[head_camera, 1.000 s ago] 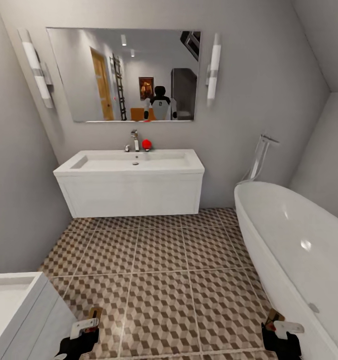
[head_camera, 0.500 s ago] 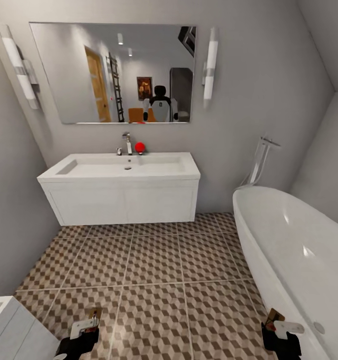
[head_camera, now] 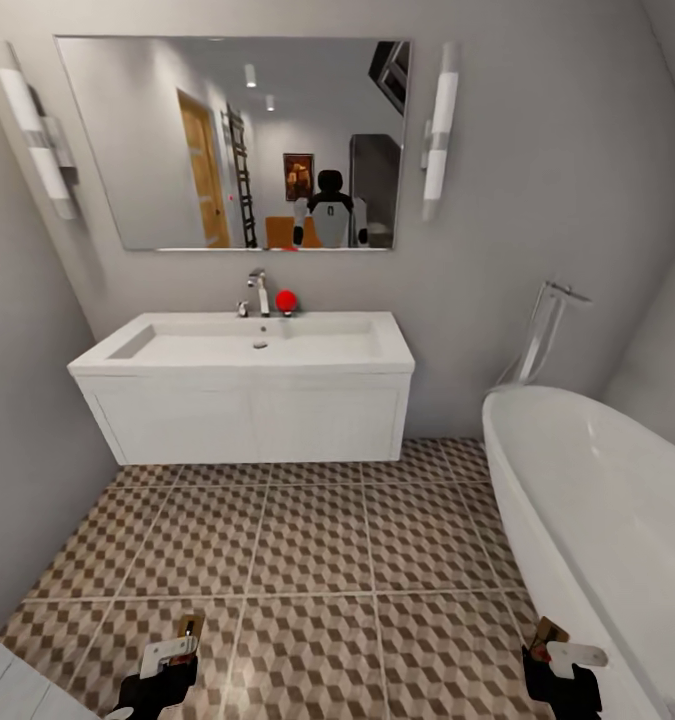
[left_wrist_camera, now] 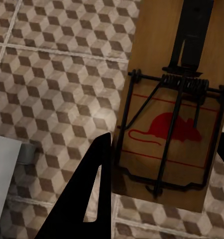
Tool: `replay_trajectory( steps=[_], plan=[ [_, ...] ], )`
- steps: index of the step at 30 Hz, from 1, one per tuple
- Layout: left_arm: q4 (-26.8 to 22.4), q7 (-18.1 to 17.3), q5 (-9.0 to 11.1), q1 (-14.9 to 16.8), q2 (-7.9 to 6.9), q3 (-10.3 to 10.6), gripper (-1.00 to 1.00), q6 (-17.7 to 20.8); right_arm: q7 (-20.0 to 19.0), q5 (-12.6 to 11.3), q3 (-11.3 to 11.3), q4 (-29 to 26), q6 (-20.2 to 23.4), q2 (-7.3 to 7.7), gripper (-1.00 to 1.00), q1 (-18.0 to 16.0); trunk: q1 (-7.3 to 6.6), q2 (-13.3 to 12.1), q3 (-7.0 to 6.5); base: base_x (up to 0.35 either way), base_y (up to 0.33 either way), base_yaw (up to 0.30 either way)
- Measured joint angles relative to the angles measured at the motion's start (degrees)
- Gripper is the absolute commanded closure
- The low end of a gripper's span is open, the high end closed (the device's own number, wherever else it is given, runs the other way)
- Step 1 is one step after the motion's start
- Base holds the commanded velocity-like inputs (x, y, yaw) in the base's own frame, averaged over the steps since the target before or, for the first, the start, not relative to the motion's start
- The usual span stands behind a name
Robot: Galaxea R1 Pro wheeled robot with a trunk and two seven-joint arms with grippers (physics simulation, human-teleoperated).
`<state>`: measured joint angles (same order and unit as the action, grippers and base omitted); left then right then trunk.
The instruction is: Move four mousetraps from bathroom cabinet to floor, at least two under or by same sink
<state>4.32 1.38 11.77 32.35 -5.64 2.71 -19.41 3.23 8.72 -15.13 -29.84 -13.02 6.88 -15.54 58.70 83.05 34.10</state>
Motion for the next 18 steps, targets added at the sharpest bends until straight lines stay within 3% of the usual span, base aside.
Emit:
replay_trajectory(
  steps=[18],
  plan=[
    [0.0,0.0,0.0,0.0,0.0,0.0,1.0,0.0,-0.1,0.0,0.0,0.0,0.0,0.0,1.0,0.0,0.0,0.0,0.0,0.268,0.0,0.002]
  ],
)
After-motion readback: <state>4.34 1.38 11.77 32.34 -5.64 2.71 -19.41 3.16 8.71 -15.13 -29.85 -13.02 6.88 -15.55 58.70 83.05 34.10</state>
